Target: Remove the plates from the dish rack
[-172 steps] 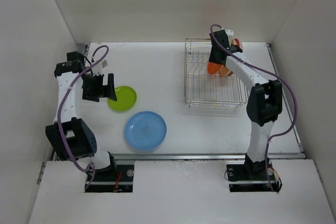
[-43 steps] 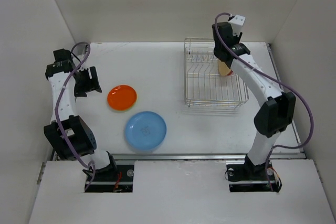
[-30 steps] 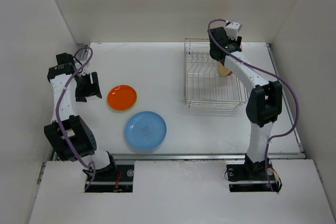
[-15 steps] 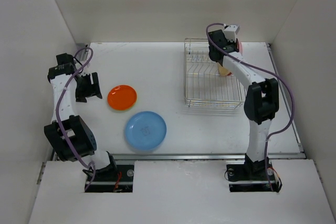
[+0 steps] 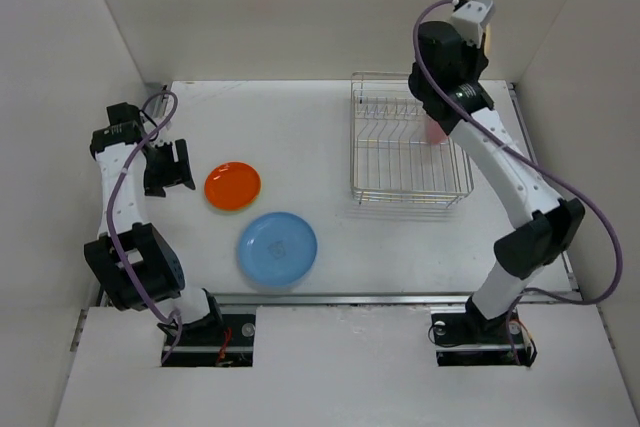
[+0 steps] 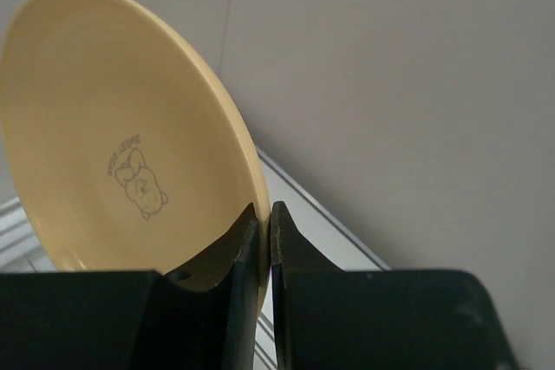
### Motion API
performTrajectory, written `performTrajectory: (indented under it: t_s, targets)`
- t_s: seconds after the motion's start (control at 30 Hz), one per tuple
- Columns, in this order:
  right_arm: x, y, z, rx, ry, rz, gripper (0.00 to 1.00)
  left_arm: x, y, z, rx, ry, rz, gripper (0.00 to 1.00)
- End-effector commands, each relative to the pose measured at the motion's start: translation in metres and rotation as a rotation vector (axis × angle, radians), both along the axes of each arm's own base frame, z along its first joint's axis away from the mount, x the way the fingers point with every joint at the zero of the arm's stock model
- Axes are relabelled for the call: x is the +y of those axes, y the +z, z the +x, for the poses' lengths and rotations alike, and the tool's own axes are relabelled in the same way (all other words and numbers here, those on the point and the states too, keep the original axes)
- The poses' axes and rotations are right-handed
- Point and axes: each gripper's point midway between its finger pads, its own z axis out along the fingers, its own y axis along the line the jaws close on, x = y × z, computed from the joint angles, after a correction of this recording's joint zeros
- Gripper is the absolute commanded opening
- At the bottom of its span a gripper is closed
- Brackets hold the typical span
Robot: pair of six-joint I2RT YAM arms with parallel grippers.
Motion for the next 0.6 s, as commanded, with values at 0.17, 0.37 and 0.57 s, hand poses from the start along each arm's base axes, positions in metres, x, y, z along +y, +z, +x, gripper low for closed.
performTrajectory:
  t_s: [0.17, 0.37, 0.57]
  targets:
    - [0.083, 0.054, -0.06, -0.1, 0.273, 0.019, 0.0, 0.013, 0.06, -0.012, -0.137, 0.001, 0.134, 0.68]
    - [0.25, -0.039, -0.08, 0.176, 0.956, 0.199, 0.0, 0.058, 0.104, -0.031, -0.261, 0.081, 0.46, 0.91]
    - [0.368, -0.13, -0.135, 0.424, 1.563, 0.473, 0.0, 0.077, 0.1, -0.038, -0.203, 0.141, 0.553, 0.95]
